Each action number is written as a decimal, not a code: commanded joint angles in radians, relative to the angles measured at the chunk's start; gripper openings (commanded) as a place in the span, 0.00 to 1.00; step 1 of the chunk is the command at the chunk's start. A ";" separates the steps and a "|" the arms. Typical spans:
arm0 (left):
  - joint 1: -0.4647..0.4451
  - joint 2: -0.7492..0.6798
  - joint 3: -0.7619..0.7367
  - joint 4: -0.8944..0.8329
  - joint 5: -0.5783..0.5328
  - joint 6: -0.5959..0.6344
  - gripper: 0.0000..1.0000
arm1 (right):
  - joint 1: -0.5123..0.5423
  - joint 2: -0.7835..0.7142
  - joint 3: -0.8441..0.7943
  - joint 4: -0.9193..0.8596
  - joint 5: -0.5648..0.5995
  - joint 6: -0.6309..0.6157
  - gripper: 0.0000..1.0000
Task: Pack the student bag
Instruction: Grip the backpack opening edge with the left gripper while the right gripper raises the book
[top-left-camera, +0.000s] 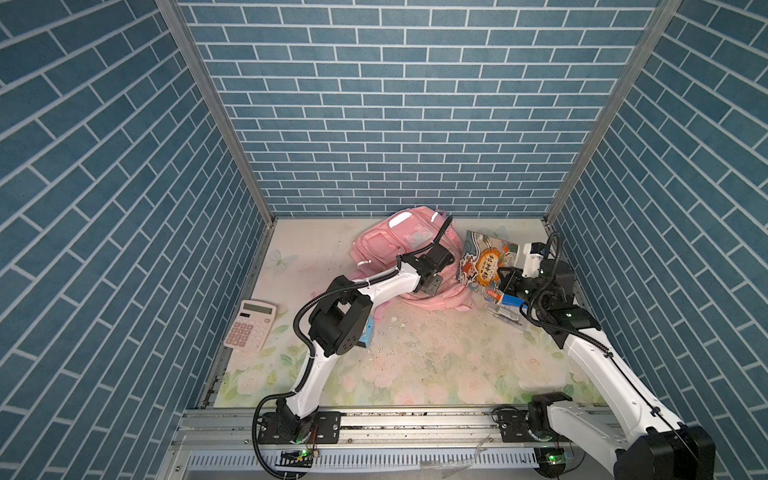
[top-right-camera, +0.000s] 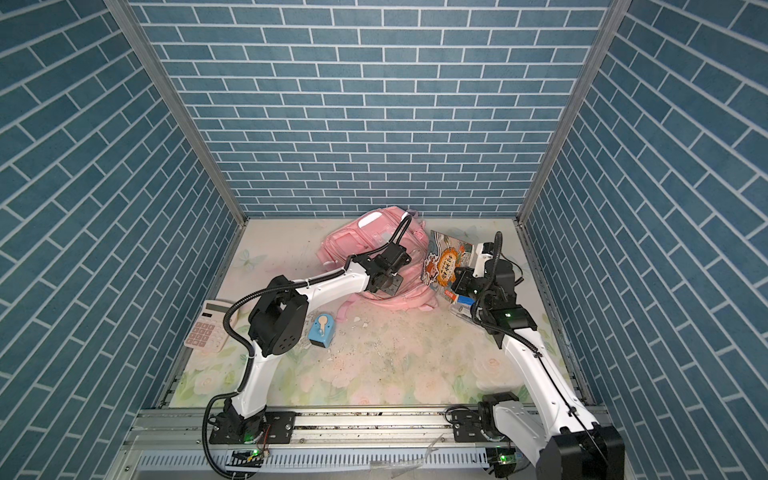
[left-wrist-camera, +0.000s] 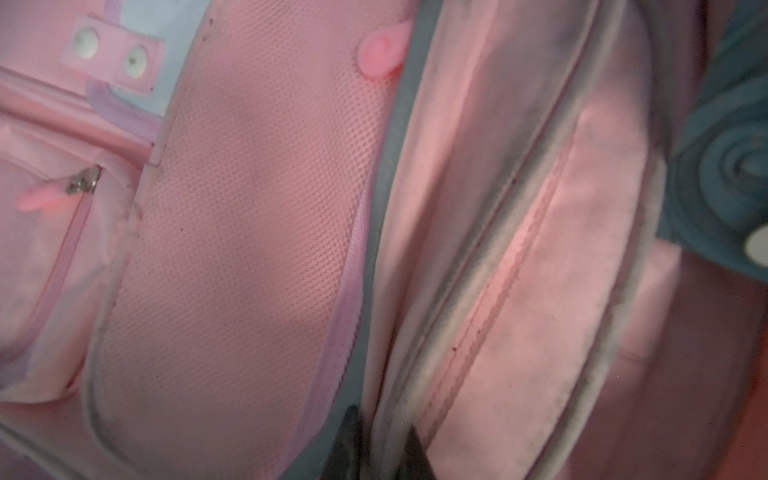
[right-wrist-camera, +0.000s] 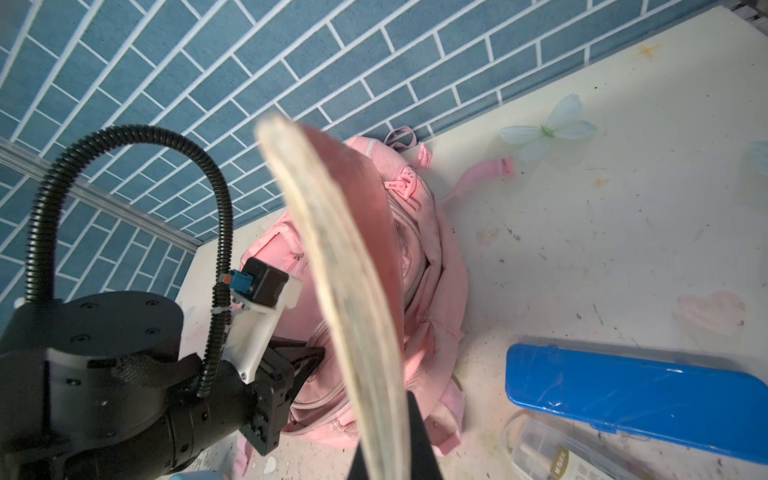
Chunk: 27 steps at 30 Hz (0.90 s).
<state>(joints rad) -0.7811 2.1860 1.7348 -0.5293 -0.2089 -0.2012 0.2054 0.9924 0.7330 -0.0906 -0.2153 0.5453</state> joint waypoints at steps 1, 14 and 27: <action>0.035 -0.031 -0.040 -0.064 0.053 -0.088 0.00 | -0.001 0.027 0.013 0.015 -0.070 0.024 0.00; 0.053 -0.280 -0.252 0.063 0.184 -0.439 0.00 | -0.002 0.234 0.112 0.097 -0.184 0.000 0.00; 0.109 -0.301 -0.150 0.076 0.238 -0.346 0.00 | -0.071 0.107 0.141 -0.026 -0.101 -0.034 0.00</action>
<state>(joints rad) -0.6834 1.9430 1.5398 -0.5129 0.0036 -0.5854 0.1646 1.1778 0.8940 -0.0990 -0.3527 0.5190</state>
